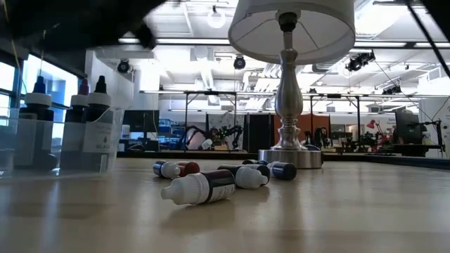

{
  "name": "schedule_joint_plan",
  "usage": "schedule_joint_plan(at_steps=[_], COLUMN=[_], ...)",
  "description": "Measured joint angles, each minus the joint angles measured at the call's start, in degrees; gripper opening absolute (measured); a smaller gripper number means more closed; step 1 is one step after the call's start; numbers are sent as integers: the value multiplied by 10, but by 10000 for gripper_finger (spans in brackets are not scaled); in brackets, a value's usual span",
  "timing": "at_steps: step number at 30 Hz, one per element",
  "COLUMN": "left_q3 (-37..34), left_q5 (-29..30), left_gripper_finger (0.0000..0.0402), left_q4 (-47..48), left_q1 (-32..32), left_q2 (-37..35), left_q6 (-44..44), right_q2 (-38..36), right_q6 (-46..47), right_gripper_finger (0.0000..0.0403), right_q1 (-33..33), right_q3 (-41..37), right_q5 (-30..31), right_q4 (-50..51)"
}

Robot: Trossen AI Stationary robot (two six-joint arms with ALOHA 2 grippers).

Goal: Pick & Place food coloring
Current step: Put the green food coloring bottle into the transparent bin

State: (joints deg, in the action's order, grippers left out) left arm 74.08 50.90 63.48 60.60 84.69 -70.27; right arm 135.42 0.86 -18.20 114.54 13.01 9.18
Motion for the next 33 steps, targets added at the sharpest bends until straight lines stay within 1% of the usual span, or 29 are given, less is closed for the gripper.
schedule_joint_plan(at_steps=[3, 5, 8, 10, 12, 14, 15, 16, 18, 20, 23, 25, 27, 30, 33], left_q3=[1, 1, 1, 0, 0, 0, 0, 0, 0, 0, 1, -1, 0, -1, 1], left_q5=[-25, -36, -58, -78, -111, -144, -168, -193, -250, -299, -363, -384, -397, -401, -399], left_gripper_finger=[176, 176, 176, 176, 176, 176, 176, 176, 176, 176, 176, 176, 176, 176, 176], left_q4=[-11, -12, -43, -87, -142, -200, -229, -254, -290, -305, -317, -305, -306, -282, -282], left_q1=[-27, -43, -77, -108, -140, -173, -191, -208, -241, -269, -308, -327, -345, -365, -386], left_q2=[11, 20, 43, 64, 83, 104, 116, 127, 152, 172, 203, 219, 234, 238, 237], left_q6=[30, 60, 139, 214, 283, 313, 323, 338, 376, 412, 459, 492, 522, 539, 550], right_q2=[-63, -109, -165, -189, -201, -210, -215, -221, -235, -249, -281, -307, -333, -381, -427], right_q6=[19, 54, 113, 137, 171, 230, 253, 268, 279, 301, 367, 410, 432, 473, 512], right_gripper_finger=[154, 150, 143, 138, 132, 124, 120, 115, 107, 99, 88, 82, 78, 74, 71], right_q1=[-16, -28, -46, -61, -76, -91, -96, -102, -111, -117, -122, -121, -118, -112, -107], right_q3=[0, 0, 1, 1, -6, -30, -47, -67, -116, -170, -249, -299, -342, -398, -450], right_q5=[0, 1, 14, 47, 114, 190, 216, 230, 238, 240, 240, 246, 252, 269, 290], right_q4=[143, 236, 355, 432, 472, 486, 486, 484, 477, 463, 447, 444, 446, 440, 404])
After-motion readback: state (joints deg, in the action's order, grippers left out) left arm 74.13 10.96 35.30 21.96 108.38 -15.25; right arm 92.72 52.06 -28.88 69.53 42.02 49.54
